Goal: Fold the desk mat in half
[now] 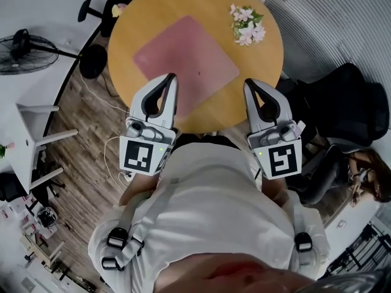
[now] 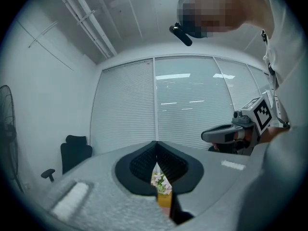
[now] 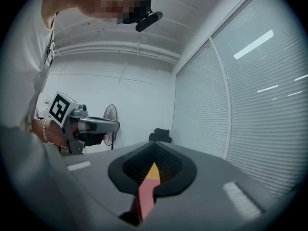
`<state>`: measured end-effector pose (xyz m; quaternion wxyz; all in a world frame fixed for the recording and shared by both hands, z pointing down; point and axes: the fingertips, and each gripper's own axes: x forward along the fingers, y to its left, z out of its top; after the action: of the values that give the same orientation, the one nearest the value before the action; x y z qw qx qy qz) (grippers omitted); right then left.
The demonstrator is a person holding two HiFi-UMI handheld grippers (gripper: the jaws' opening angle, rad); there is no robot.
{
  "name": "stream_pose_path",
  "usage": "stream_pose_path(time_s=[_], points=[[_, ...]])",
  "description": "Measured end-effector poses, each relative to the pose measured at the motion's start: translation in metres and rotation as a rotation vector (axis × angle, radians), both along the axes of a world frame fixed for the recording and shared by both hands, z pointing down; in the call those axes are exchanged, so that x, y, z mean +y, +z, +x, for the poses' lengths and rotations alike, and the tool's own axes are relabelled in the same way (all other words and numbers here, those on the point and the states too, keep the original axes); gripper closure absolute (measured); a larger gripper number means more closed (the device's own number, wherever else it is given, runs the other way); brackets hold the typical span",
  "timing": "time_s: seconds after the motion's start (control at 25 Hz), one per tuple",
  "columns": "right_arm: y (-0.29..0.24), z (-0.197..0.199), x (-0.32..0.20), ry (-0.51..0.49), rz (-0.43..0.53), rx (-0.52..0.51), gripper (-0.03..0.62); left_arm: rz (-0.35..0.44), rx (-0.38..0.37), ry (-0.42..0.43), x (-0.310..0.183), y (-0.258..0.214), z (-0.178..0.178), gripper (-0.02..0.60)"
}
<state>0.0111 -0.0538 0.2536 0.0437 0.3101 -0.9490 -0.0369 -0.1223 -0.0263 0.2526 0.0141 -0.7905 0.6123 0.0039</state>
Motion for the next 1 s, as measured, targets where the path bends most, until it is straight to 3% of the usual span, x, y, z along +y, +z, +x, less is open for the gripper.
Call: stream_pose_path(time_s=[0.28,1.0], points=[[0.003,-0.011,-0.01,-0.001,-0.013,0.009,0.589,-0.009,-0.003,-0.005,-0.01,0.004,-0.012,0.578],[-0.002,-0.072,-0.005,0.078,0.003,0.037,0.589,-0.039,0.007,0.076,-0.012,0.015,-0.075,0.578]])
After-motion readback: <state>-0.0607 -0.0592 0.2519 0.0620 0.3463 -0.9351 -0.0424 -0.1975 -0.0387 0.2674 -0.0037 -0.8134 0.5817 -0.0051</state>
